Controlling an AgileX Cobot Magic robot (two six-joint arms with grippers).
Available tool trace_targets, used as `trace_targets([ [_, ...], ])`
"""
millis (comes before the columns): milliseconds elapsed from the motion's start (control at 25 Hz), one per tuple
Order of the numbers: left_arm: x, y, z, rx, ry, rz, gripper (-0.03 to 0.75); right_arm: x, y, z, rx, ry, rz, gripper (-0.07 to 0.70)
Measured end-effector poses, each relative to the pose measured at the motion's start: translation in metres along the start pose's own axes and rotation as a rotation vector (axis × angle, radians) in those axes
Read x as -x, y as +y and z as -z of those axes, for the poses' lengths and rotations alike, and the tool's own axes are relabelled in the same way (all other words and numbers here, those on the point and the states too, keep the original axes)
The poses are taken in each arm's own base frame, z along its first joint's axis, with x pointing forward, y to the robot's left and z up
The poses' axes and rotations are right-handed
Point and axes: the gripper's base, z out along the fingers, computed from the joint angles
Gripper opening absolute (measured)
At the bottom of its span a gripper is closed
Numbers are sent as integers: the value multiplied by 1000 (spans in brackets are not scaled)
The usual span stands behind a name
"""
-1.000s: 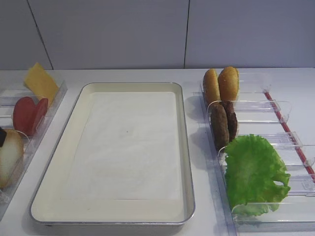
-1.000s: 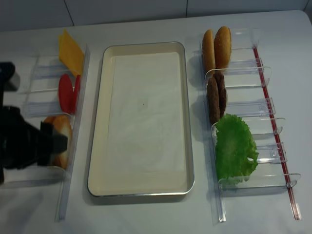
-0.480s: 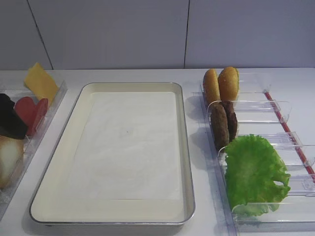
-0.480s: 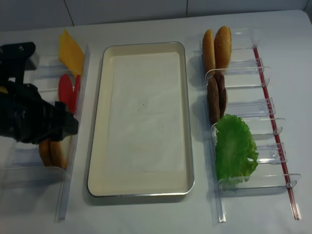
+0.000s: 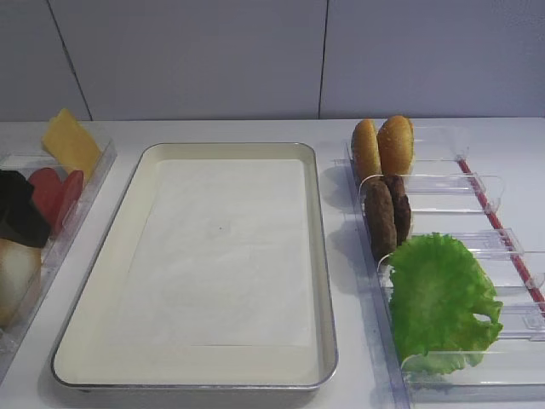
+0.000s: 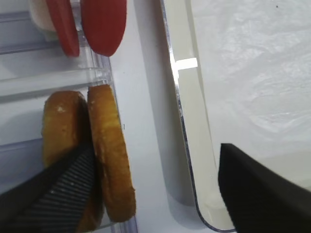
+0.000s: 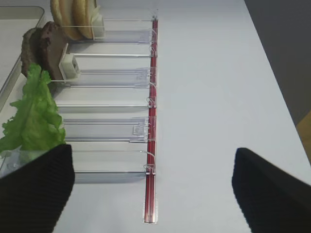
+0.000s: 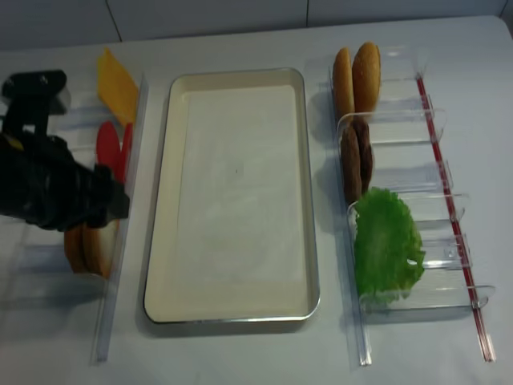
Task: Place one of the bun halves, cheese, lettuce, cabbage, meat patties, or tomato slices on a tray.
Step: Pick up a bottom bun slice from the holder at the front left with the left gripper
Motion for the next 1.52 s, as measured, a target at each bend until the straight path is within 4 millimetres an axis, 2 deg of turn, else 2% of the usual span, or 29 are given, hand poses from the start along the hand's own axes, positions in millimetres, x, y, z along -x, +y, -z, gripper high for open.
trace_targets([
  [360,2,5,-14,23,60,13,476,0,0,0,0,0,0,661],
  [760,2,11,-16,88,70,42,266,0,0,0,0,0,0,661],
  [920,2,12,-16,91,70,42,125,0,0,0,0,0,0,661],
  [1520,1,10,-15,78,71,54,117,0,0,0,0,0,0,661],
])
